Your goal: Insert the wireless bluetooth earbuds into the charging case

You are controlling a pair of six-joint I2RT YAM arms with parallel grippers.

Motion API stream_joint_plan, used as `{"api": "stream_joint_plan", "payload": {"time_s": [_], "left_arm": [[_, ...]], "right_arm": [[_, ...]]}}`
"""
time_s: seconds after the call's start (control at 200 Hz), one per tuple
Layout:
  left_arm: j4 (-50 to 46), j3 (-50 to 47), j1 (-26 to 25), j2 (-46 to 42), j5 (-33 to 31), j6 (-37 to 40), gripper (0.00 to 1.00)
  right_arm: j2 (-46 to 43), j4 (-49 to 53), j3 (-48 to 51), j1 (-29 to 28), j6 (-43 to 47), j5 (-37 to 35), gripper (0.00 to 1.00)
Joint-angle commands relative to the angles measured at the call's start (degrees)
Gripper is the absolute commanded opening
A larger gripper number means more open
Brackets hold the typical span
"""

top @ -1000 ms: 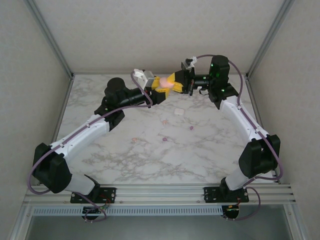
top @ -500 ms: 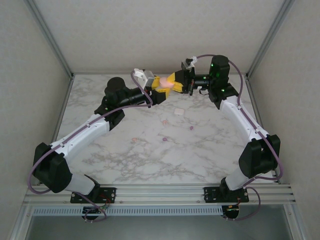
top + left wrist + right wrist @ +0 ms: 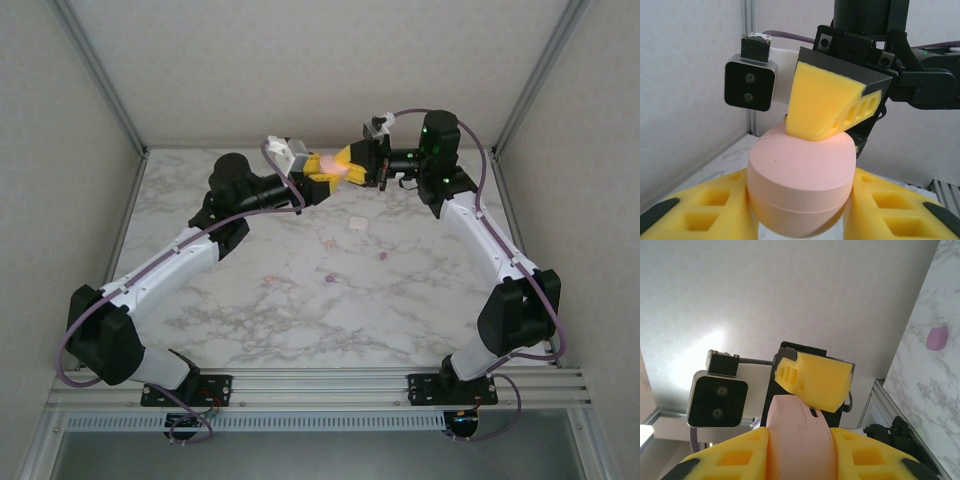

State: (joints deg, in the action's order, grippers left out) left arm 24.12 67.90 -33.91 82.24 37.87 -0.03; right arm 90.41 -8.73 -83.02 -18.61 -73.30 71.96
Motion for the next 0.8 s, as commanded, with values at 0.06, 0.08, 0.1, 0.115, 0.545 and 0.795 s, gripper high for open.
{"api": "stream_joint_plan", "payload": {"time_s": [0.06, 0.08, 0.1, 0.115, 0.545, 0.795], "left_arm": [[-0.38, 1.97, -0.37, -0.27, 2.32, 1.3, 0.31], [-0.62, 1.97, -0.37, -0.32, 2.29, 1.5, 0.3], [-0.8, 1.97, -0.32, -0.39, 2.25, 1.65, 0.29], [-0.9, 1.89, -0.28, -0.47, 2.23, 1.7, 0.29], [-1.44, 1.62, -0.3, -0.84, 3.38, 0.47, 0.26], [-1.09, 2.13, -0.37, -0.08, 4.09, -0.39, 0.26]], "right_arm": [[-1.35, 1.75, -0.06, 0.21, 2.57, -2.11, 0.27], [-1.58, 3.6, -0.53, 0.32, 4.14, -2.58, 0.3], [-1.84, 6.07, -1.22, 0.4, 6.26, -3.13, 0.34], [-2.04, 8.19, -1.83, 0.46, 8.2, -3.6, 0.37], [-11.69, 36.68, -4.85, 0.95, 64.81, -24.01, 0.6], [-14.8, 35.46, -1.74, -0.59, 76.37, -27.72, 0.6]]}}
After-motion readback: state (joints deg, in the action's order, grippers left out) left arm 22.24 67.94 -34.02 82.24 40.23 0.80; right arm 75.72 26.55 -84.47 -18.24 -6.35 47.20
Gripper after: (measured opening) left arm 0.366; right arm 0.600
